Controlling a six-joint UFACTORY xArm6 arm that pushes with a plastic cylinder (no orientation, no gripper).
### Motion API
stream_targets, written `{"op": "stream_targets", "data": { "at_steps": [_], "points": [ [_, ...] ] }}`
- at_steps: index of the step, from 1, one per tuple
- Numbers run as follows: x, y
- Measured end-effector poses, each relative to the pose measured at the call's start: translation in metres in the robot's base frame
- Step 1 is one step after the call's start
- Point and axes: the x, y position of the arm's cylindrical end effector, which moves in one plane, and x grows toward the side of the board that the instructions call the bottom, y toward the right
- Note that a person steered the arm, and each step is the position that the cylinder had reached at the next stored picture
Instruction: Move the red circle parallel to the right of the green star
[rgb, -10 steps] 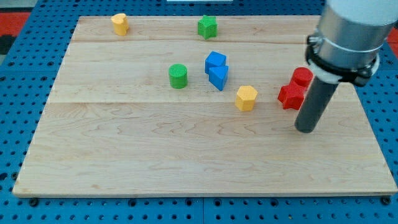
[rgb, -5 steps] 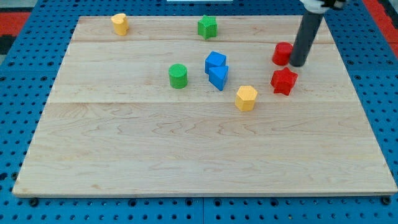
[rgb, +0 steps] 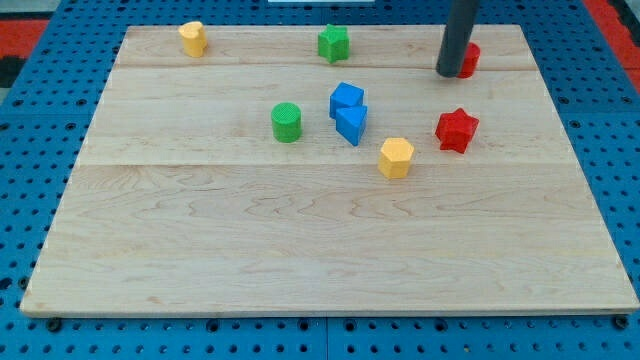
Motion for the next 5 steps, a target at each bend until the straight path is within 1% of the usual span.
{"op": "stream_targets", "data": {
  "at_steps": [1,3,4,5],
  "points": [
    [0.034,0.028],
    [-0.031,0.005],
    [-0.025,0.030],
    [-0.024,0.032]
  ]
}}
